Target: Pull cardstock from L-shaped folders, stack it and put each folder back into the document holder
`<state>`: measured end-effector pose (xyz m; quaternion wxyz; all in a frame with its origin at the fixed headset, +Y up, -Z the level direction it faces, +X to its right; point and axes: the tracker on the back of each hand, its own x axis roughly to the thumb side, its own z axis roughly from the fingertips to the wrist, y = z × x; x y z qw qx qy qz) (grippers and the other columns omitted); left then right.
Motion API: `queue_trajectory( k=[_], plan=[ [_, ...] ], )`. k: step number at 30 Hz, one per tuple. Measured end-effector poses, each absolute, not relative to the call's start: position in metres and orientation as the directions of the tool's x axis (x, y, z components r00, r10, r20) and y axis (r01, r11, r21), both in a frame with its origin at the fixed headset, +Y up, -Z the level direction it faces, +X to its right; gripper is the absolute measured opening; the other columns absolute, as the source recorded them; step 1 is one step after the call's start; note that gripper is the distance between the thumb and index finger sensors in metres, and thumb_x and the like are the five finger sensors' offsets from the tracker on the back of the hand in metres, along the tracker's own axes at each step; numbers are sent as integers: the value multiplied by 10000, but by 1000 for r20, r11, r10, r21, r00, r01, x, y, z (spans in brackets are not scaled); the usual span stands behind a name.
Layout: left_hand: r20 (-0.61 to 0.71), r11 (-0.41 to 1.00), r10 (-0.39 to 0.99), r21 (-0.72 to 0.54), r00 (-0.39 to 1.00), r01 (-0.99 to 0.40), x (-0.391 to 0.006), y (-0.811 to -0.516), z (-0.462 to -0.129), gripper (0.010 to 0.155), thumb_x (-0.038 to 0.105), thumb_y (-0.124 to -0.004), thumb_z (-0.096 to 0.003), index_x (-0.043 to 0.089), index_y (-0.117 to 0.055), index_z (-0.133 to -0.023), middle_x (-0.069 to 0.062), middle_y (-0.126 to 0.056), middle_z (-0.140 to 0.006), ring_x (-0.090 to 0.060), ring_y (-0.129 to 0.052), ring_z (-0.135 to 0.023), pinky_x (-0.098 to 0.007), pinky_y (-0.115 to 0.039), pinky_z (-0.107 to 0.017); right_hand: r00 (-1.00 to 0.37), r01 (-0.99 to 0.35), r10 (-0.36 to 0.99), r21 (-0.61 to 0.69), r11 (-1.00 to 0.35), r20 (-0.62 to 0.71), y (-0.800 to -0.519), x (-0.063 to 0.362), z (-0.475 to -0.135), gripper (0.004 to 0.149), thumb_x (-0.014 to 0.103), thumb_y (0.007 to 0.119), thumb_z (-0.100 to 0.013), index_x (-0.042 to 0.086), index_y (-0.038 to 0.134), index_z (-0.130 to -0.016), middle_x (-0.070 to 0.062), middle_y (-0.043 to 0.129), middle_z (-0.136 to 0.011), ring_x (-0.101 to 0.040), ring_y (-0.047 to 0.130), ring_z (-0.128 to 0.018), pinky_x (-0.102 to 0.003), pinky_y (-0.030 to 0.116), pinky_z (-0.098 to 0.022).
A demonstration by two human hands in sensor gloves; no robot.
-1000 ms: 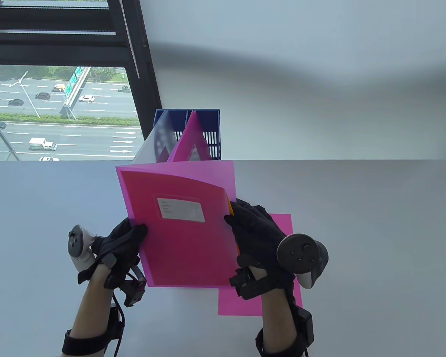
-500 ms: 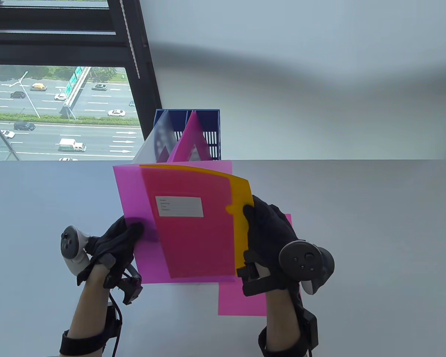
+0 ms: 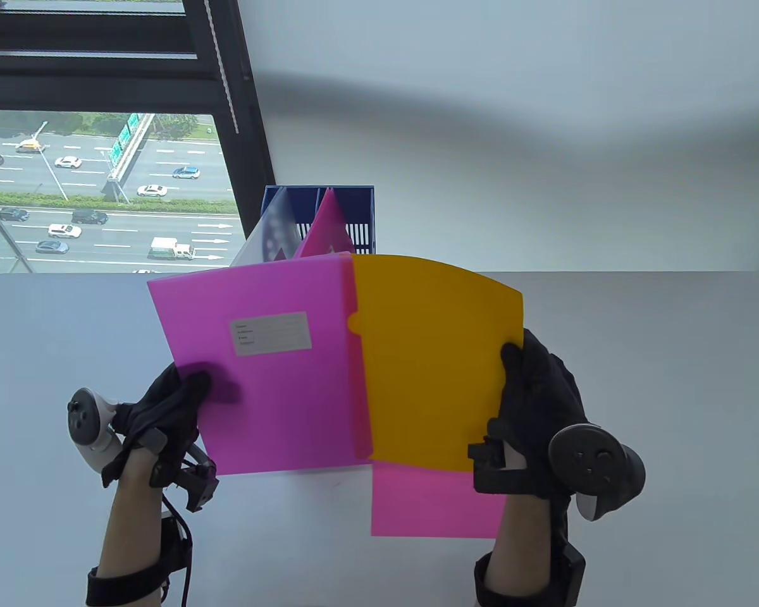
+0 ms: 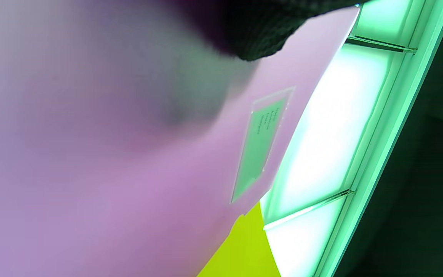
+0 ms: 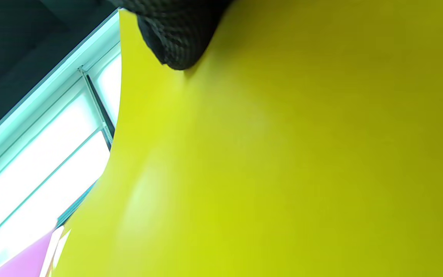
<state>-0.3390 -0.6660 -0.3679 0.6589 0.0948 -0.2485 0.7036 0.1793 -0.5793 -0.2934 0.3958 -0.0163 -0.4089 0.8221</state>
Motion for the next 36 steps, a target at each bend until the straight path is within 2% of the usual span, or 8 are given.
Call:
queue_trajectory(
  k=[5, 8, 12, 17, 25, 27, 32, 36],
  plan=[
    [458, -54, 877, -211, -148, -976, -358, -667, -367, 435, 325, -721, -594, 153, -771, -991, -66, -918, -840, -295, -1037, -674, -524, -684, -718, -714, -563, 677, -720, -405, 179, -587, 203, -292, 364, 386, 797, -594, 241, 833, -925, -18, 974, -719, -80, 954, -300, -450, 739, -632],
    [464, -84, 871, -183, -162, -979, -368, -668, -365, 436, 326, -721, -594, 153, -770, -992, -65, -918, -841, -296, -1036, -676, -524, -683, -719, -682, -610, 727, -616, -498, 88, -600, 214, -303, 367, 389, 803, -595, 235, 833, -927, -17, 976, -713, -80, 954, -298, -449, 737, -633],
    [467, -110, 865, -181, -183, -977, -371, -668, -364, 436, 326, -721, -594, 154, -769, -992, -67, -917, -842, -296, -1035, -677, -523, -683, -719, -645, -659, 761, -454, -600, -70, -632, 221, -329, 379, 389, 813, -591, 220, 831, -930, -17, 979, -705, -78, 955, -294, -447, 738, -630],
    [469, -102, 864, -189, -181, -977, -369, -667, -364, 436, 328, -721, -594, 155, -770, -991, -65, -917, -842, -294, -1035, -678, -523, -683, -719, -624, -694, 762, -324, -643, -176, -676, 217, -359, 384, 388, 819, -587, 213, 831, -928, -16, 981, -697, -76, 958, -288, -444, 739, -626],
    [469, -99, 865, -190, -179, -977, -369, -668, -365, 435, 327, -721, -594, 155, -771, -991, -65, -918, -841, -294, -1036, -677, -522, -683, -719, -623, -699, 728, -215, -682, -286, -723, 205, -383, 412, 403, 822, -584, 214, 807, -950, -7, 969, -718, -88, 959, -310, -446, 720, -644],
    [470, -98, 865, -191, -179, -977, -369, -669, -365, 436, 328, -721, -594, 155, -770, -991, -64, -917, -842, -293, -1036, -678, -522, -684, -720, -629, -689, 713, -203, -696, -310, -732, 203, -385, 460, 418, 826, -583, 208, 767, -988, -21, 946, -766, -110, 964, -358, -463, 692, -664],
    [470, -99, 864, -192, -180, -976, -368, -669, -365, 437, 330, -721, -594, 155, -770, -992, -64, -917, -842, -292, -1036, -678, -521, -683, -720, -683, -618, 637, -182, -765, -357, -738, 193, -388, 645, 450, 854, -571, 219, 583, -1109, -69, 792, -979, -224, 930, -647, -526, 567, -727],
    [470, -96, 864, -195, -179, -976, -368, -669, -366, 436, 330, -721, -595, 156, -770, -992, -64, -917, -842, -293, -1035, -678, -522, -683, -720, -730, -556, 555, -124, -822, -399, -745, 186, -392, 656, 437, 885, -556, 220, 598, -1104, -94, 716, -1047, -284, 870, -760, -548, 505, -745]
  ],
)
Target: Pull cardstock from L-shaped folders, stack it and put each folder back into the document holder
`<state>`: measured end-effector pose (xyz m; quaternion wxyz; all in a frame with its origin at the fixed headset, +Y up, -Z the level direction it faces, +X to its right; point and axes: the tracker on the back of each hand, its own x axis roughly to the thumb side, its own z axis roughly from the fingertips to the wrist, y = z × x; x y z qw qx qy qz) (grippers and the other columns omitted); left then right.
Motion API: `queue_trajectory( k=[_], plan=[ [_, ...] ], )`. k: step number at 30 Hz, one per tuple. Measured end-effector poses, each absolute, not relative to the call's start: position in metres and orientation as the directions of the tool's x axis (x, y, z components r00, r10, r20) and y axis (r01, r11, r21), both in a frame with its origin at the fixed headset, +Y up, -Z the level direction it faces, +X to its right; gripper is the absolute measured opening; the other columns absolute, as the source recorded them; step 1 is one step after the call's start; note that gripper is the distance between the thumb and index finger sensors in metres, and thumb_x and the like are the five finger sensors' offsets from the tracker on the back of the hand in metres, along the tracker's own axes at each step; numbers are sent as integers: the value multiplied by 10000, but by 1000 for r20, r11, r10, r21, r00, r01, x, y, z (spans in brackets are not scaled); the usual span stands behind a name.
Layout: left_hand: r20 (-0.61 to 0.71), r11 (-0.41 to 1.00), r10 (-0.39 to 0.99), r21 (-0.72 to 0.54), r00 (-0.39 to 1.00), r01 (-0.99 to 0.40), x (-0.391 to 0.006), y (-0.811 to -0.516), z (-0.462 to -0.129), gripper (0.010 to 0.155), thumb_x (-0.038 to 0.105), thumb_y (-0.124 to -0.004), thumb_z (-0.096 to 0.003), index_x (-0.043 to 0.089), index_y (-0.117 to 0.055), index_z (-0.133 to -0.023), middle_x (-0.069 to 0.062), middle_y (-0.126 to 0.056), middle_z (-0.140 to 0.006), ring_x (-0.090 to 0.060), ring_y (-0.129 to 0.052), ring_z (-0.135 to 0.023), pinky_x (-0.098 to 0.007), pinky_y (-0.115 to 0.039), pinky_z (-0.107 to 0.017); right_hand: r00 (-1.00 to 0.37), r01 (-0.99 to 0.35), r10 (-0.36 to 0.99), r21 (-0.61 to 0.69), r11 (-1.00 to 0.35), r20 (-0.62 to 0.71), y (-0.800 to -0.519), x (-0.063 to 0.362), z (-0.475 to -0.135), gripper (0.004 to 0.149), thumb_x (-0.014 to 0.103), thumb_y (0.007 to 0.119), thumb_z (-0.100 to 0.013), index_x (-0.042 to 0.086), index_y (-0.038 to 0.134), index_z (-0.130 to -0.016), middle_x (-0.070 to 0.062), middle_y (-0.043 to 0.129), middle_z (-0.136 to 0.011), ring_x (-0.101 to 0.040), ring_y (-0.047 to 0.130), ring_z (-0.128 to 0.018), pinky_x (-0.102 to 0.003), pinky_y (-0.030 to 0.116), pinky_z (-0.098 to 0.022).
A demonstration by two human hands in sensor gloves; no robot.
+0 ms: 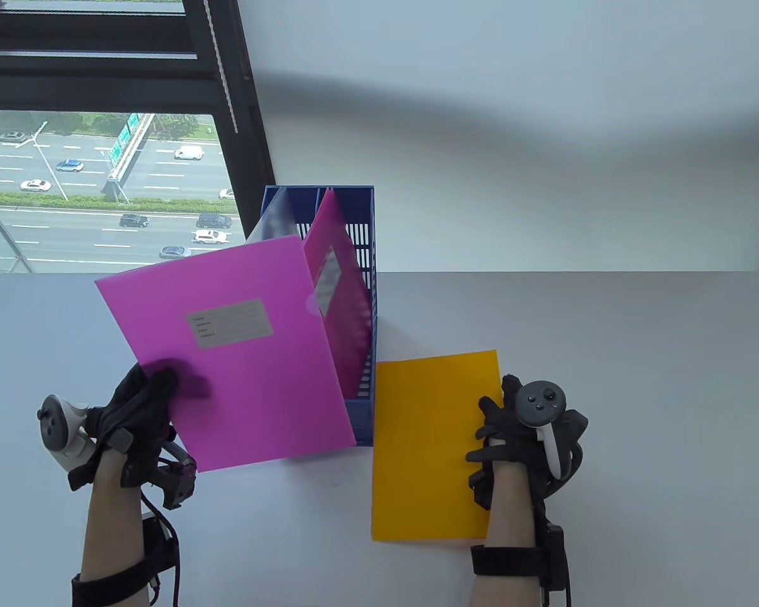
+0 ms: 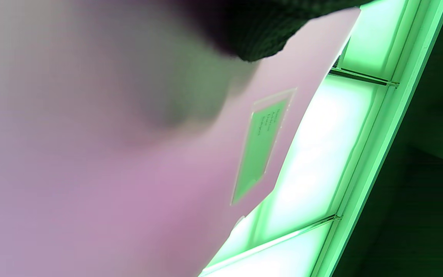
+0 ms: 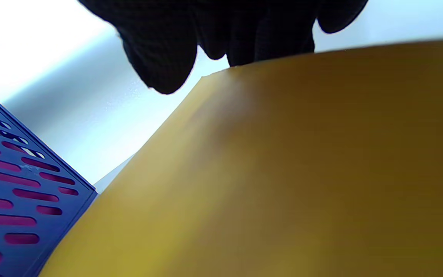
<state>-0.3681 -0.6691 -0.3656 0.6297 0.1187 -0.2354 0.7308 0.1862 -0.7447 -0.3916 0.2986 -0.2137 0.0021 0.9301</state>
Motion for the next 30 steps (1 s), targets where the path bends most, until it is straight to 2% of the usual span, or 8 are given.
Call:
queue_trajectory(
  k=[4, 9, 15, 19, 24, 30],
  plan=[
    [470, -90, 865, -199, -176, -976, -367, -670, -366, 436, 330, -722, -595, 155, -772, -990, -64, -918, -842, -294, -1035, -678, -522, -684, -720, -757, -514, 503, -96, -852, -417, -748, 183, -393, 634, 449, 882, -555, 223, 629, -1091, -103, 672, -1078, -321, 807, -840, -555, 446, -758],
    [472, -79, 865, -210, -172, -974, -362, -669, -367, 436, 329, -721, -595, 154, -770, -991, -64, -917, -842, -295, -1034, -679, -522, -683, -720, -746, -534, 550, -157, -831, -376, -731, 181, -390, 611, 460, 868, -562, 227, 649, -1083, -93, 678, -1078, -325, 786, -867, -557, 427, -764],
    [477, -42, 866, -233, -152, -972, -351, -666, -367, 437, 331, -722, -595, 155, -770, -991, -64, -917, -842, -295, -1034, -679, -520, -684, -720, -719, -617, 672, -279, -736, -181, -680, 164, -376, 574, 477, 849, -574, 256, 668, -1072, -63, 702, -1072, -295, 805, -865, -548, 445, -773],
    [477, -35, 867, -237, -147, -971, -347, -665, -367, 436, 332, -720, -595, 157, -770, -991, -63, -916, -843, -293, -1033, -681, -520, -683, -721, -650, -730, 757, -331, -599, 64, -644, 145, -362, 541, 478, 839, -580, 264, 699, -1057, -54, 733, -1056, -287, 827, -847, -550, 453, -774],
    [481, -11, 866, -252, -135, -968, -338, -663, -367, 438, 332, -720, -596, 155, -769, -993, -64, -916, -844, -295, -1032, -683, -521, -682, -722, -538, -841, 785, -258, -475, 309, -612, 115, -344, 514, 489, 824, -587, 272, 725, -1042, -39, 769, -1039, -269, 855, -828, -553, 464, -779],
    [488, 12, 864, -268, -125, -963, -330, -660, -366, 438, 332, -720, -596, 154, -769, -992, -64, -916, -845, -295, -1032, -684, -520, -680, -723, -416, -902, 817, -65, -427, 400, -606, 85, -341, 576, 521, 825, -580, 234, 702, -1064, -58, 784, -1025, -271, 868, -807, -533, 493, -776]
  ],
)
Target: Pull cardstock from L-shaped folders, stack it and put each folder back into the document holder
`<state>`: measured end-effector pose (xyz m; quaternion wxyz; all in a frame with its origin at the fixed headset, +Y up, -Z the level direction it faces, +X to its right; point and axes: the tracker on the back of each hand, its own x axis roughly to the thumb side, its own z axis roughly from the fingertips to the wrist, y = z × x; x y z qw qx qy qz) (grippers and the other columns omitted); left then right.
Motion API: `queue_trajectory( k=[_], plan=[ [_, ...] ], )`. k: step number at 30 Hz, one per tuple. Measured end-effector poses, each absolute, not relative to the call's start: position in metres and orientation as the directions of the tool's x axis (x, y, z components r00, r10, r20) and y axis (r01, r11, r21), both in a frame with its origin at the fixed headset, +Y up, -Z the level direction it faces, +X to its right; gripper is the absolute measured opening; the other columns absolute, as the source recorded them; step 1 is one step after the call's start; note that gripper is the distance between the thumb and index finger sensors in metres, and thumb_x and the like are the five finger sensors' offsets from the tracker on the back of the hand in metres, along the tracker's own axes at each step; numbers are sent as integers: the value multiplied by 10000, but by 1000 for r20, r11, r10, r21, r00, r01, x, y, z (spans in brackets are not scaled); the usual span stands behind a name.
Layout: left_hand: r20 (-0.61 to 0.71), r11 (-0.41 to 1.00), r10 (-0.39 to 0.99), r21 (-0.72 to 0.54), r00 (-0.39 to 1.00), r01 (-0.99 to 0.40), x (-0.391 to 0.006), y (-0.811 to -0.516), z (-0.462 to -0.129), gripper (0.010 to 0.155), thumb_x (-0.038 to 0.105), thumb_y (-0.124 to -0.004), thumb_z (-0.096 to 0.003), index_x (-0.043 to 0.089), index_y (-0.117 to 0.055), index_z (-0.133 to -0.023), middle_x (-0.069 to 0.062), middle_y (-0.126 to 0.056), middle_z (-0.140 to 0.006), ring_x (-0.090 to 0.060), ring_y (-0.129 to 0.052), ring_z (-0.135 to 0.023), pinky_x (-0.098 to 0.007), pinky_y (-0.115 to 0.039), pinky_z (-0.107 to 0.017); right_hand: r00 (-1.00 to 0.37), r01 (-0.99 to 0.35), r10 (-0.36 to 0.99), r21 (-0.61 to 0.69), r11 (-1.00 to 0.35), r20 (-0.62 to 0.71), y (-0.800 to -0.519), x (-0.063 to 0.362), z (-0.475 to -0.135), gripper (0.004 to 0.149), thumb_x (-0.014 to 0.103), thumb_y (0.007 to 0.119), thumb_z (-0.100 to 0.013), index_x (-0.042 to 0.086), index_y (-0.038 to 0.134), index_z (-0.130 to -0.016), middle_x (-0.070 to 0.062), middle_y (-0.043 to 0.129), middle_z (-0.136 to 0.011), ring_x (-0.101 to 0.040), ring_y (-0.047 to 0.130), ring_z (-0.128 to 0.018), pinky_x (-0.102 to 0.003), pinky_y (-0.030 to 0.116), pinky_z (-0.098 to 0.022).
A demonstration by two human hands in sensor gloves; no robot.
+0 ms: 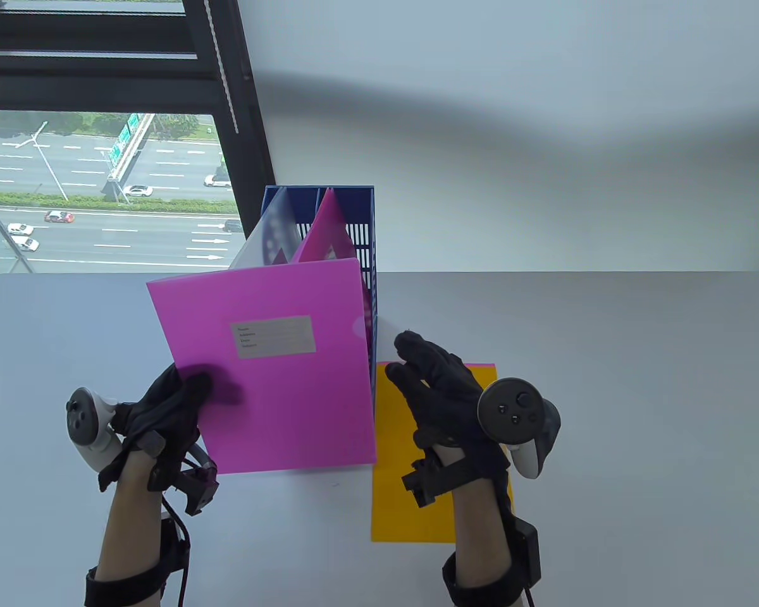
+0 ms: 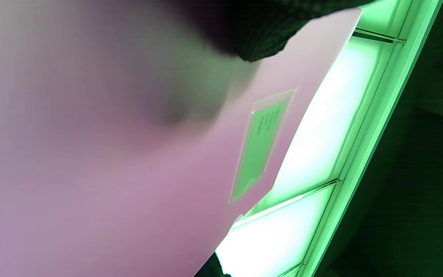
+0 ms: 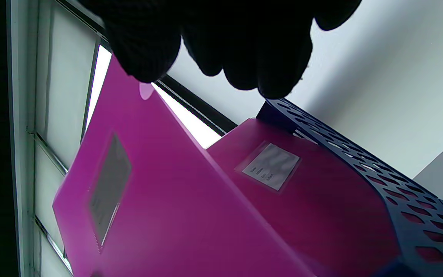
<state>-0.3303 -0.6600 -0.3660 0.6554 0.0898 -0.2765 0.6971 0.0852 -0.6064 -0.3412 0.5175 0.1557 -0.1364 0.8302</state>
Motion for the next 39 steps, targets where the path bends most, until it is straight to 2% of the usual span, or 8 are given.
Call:
queue_trajectory(
  k=[5, 9, 11, 17, 24, 31, 34, 39],
  plan=[
    [500, 40, 858, -292, -117, -956, -320, -655, -364, 437, 332, -720, -596, 155, -769, -993, -65, -915, -846, -296, -1031, -687, -520, -679, -724, -362, -915, 832, 9, -403, 420, -607, 70, -342, 550, 491, 841, -580, 257, 701, -1058, -12, 844, -949, -222, 901, -725, -522, 520, -770],
    [521, 76, 847, -309, -102, -948, -313, -649, -360, 440, 335, -723, -597, 160, -764, -998, -65, -911, -853, -301, -1029, -687, -534, -675, -720, -374, -916, 809, -48, -397, 454, -605, 70, -341, 398, 383, 845, -584, 284, 788, -965, 27, 908, -838, -171, 935, -617, -492, 590, -743],
    [555, 159, 832, -288, -29, -944, -311, -644, -358, 436, 359, -738, -598, 173, -776, -991, -55, -921, -837, -294, -1033, -658, -549, -671, -715, -378, -919, 795, -92, -383, 475, -602, 74, -338, 378, 370, 852, -571, 291, 809, -939, 23, 916, -825, -171, 934, -603, -492, 590, -743],
    [634, 495, 714, -157, 297, -855, -307, -626, -347, 473, 505, -809, -571, 163, -911, -879, -22, -1015, -631, -287, -1051, -440, -575, -680, -690, -399, -917, 761, -195, -349, 512, -593, 84, -328, 364, 377, 839, -571, 302, 823, -926, 29, 921, -826, -164, 934, -612, -500, 577, -753],
    [668, 633, 632, -153, 392, -759, -295, -611, -337, 439, 454, -826, -566, 122, -957, -821, -19, -1033, -448, -249, -1035, -251, -556, -735, -649, -450, -893, 727, -272, -358, 519, -589, 85, -322, 365, 387, 828, -582, 313, 809, -939, 44, 906, -850, -169, 919, -663, -508, 562, -762],
    [702, 553, 613, -54, 362, -832, -301, -601, -327, 425, 414, -825, -560, 97, -964, -807, -17, -1045, -443, -240, -1065, -247, -532, -760, -639, -438, -894, 741, -330, -302, 509, -589, 87, -317, 425, 347, 737, -636, 327, 662, -1054, 52, 783, -1007, -186, 858, -825, -518, 509, -793],
    [707, 438, 630, 20, 322, -899, -311, -596, -320, 429, 405, -823, -560, 85, -960, -811, -24, -1049, -450, -244, -1072, -250, -531, -760, -636, -460, -878, 739, -377, -296, 493, -591, 95, -319, 426, 348, 727, -638, 325, 657, -1058, 47, 779, -1010, -187, 858, -823, -520, 513, -788],
    [718, 269, 629, 157, 296, -950, -328, -586, -305, 432, 407, -814, -564, 88, -952, -819, -27, -1049, -459, -240, -1077, -262, -525, -759, -640, -404, -905, 769, -339, -256, 495, -594, 99, -321, 424, 352, 723, -642, 322, 654, -1059, 43, 782, -1005, -188, 858, -815, -522, 509, -788]
  ],
)
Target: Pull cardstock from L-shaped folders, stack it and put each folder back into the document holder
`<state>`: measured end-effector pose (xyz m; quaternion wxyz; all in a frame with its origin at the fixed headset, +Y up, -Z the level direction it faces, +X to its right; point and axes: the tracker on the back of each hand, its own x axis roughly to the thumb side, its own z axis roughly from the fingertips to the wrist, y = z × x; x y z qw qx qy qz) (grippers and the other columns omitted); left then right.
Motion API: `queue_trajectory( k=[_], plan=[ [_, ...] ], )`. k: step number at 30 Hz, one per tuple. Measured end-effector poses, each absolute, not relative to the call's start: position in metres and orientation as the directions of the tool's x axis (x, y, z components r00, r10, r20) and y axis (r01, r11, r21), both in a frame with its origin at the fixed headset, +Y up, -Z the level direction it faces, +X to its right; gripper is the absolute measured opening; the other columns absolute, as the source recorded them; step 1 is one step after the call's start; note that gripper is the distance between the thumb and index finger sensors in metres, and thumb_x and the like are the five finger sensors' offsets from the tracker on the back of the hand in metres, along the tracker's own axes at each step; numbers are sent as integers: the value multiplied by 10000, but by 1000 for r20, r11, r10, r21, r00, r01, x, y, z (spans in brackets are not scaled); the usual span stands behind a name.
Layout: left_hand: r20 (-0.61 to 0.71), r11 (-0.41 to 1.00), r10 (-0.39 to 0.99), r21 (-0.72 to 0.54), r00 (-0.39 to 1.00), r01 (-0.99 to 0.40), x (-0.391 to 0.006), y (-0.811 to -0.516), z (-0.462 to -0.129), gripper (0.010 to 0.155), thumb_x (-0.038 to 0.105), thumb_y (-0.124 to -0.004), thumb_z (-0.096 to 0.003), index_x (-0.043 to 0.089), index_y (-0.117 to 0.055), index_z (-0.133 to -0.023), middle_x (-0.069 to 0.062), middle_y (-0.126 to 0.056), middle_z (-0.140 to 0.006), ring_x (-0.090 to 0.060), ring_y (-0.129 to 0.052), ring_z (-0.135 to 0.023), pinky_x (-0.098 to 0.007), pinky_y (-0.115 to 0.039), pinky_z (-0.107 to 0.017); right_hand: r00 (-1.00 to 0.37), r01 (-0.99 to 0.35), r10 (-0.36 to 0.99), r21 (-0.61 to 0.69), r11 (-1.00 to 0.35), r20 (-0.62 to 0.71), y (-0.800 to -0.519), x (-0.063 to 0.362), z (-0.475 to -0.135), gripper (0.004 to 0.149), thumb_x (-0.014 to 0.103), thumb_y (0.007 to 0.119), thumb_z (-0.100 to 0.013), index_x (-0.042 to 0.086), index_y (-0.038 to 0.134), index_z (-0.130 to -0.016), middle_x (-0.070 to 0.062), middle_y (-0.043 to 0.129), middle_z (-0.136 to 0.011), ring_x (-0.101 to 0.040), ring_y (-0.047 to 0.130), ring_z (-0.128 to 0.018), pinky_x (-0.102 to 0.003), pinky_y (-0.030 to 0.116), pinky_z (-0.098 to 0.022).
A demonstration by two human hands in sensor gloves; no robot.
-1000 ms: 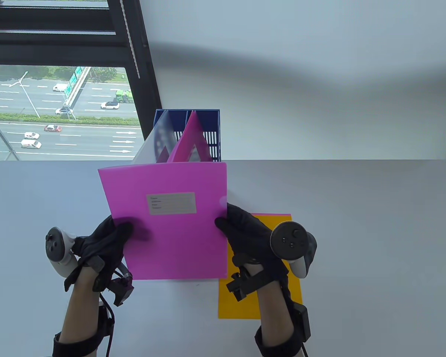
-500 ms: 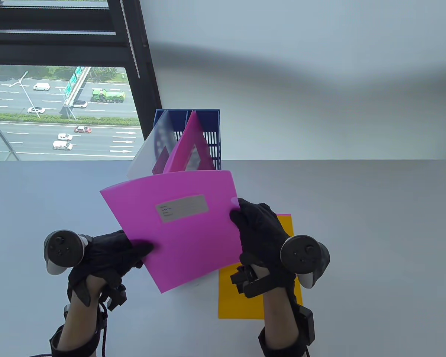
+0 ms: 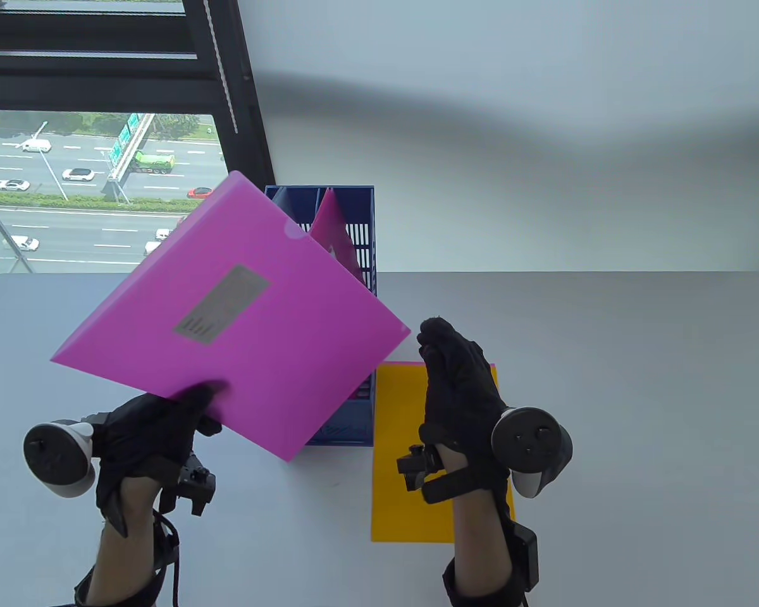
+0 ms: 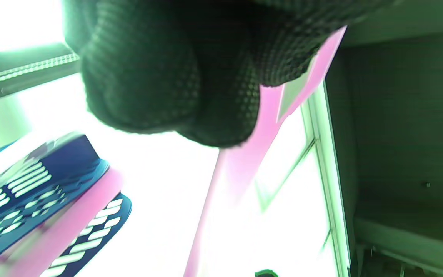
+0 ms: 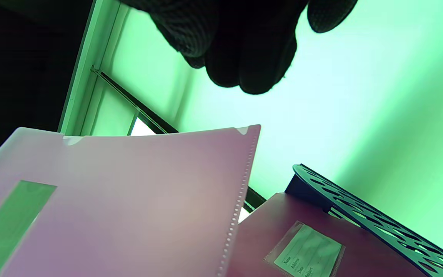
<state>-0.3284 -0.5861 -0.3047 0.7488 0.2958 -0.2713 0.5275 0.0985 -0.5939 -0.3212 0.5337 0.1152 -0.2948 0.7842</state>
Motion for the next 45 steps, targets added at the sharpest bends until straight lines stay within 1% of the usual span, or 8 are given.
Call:
queue_trajectory(
  k=[3, 8, 13, 19, 23, 29, 37, 45],
  plan=[
    [721, 191, 611, 267, 327, -945, -336, -581, -294, 433, 414, -801, -569, 100, -939, -834, -19, -1048, -480, -230, -1085, -281, -516, -757, -650, -418, -899, 764, -344, -271, 492, -594, 97, -322, 422, 353, 723, -642, 322, 657, -1058, 46, 785, -1002, -186, 862, -810, -521, 513, -787],
    [713, 95, 600, 386, 363, -917, -344, -577, -281, 441, 406, -778, -581, 94, -910, -864, -18, -1043, -518, -229, -1091, -319, -509, -748, -665, -410, -904, 769, -329, -273, 490, -595, 96, -323, 422, 356, 722, -643, 322, 657, -1058, 46, 787, -999, -186, 864, -806, -522, 511, -788],
    [663, 99, 608, 483, 437, -870, -348, -577, -276, 452, 393, -753, -589, 83, -879, -893, -23, -1034, -558, -231, -1094, -360, -509, -732, -678, -414, -904, 770, -321, -283, 486, -596, 93, -324, 423, 358, 722, -643, 321, 657, -1059, 45, 789, -998, -186, 865, -805, -522, 512, -788],
    [579, 196, 619, 540, 530, -819, -346, -587, -286, 461, 378, -742, -592, 65, -858, -910, -36, -1026, -582, -246, -1090, -385, -517, -714, -685, -416, -904, 774, -307, -297, 477, -599, 90, -327, 421, 358, 721, -644, 321, 658, -1059, 45, 789, -998, -186, 865, -805, -522, 510, -789],
    [509, 310, 606, 557, 611, -771, -336, -597, -299, 460, 368, -747, -590, 60, -855, -915, -47, -1023, -590, -263, -1085, -392, -525, -703, -687, -419, -904, 777, -295, -309, 470, -601, 88, -329, 421, 360, 720, -644, 321, 659, -1059, 43, 790, -998, -189, 865, -805, -523, 510, -788],
    [396, 495, 579, 524, 713, -693, -314, -629, -328, 480, 372, -751, -585, 45, -842, -924, -60, -1017, -604, -276, -1082, -407, -533, -688, -687, -422, -905, 784, -264, -334, 455, -606, 82, -334, 422, 362, 721, -644, 318, 664, -1059, 40, 791, -998, -193, 864, -805, -527, 508, -787],
    [319, 609, 570, 455, 757, -650, -296, -667, -351, 472, 379, -787, -571, 49, -865, -900, -43, -1023, -588, -273, -1080, -383, -546, -706, -657, -436, -900, 784, -227, -372, 442, -611, 75, -339, 421, 365, 722, -643, 315, 667, -1058, 35, 793, -998, -198, 864, -806, -529, 506, -788],
    [298, 629, 586, 419, 753, -655, -294, -679, -357, 456, 377, -775, -574, 66, -878, -892, -47, -1023, -589, -285, -1073, -390, -561, -701, -650, -451, -892, 782, -204, -402, 430, -616, 70, -343, 420, 369, 726, -643, 311, 674, -1056, 29, 798, -996, -205, 864, -806, -532, 505, -786]
  ],
)
